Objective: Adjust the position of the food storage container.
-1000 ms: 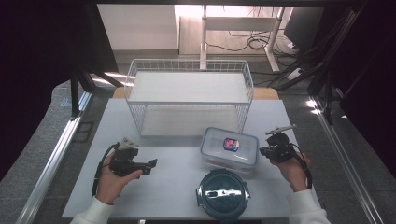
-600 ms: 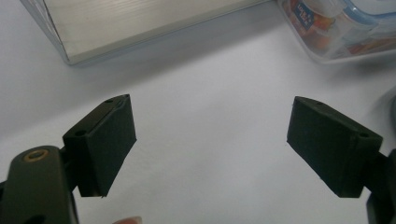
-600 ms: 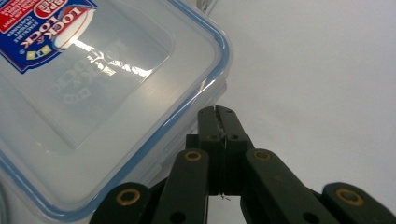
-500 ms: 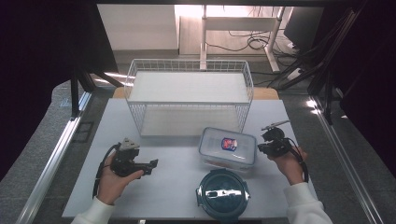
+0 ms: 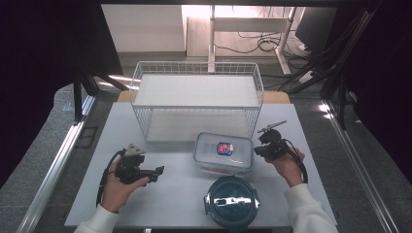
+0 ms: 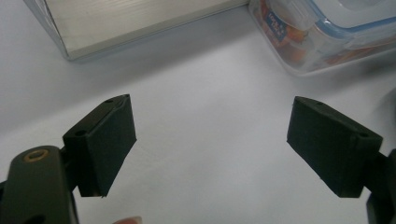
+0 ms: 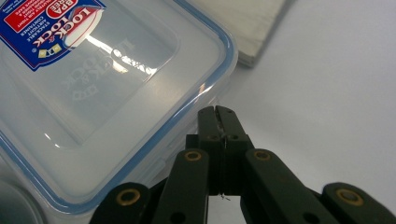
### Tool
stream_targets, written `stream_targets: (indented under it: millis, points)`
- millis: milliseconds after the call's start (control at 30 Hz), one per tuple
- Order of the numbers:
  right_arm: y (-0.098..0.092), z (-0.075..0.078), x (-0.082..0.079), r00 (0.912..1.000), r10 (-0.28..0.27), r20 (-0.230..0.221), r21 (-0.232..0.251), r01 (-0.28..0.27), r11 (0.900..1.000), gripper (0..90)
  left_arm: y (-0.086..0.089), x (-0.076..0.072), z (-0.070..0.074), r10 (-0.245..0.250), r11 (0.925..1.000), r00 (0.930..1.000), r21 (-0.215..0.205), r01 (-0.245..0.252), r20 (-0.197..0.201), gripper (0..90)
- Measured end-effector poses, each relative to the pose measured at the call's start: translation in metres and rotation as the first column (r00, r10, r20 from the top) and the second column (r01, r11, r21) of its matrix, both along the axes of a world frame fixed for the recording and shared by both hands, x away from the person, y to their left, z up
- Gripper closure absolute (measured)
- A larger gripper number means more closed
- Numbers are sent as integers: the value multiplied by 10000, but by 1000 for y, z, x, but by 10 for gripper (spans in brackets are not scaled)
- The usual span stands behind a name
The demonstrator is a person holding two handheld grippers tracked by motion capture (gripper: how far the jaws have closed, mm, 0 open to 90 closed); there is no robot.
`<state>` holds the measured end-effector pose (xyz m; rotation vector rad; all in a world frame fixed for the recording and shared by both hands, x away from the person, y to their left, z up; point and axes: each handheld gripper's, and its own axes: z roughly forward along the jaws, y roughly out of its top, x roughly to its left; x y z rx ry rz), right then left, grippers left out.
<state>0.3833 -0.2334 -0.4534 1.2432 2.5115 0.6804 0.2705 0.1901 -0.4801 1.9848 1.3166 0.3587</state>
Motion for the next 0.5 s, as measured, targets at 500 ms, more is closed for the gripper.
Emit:
stream_targets:
  millis: [500]
  points:
    - [23,-6,10,9972,683,299,493,-697,9964,889,0,0,0,42,10000,10000,-8,-42,-24,149]
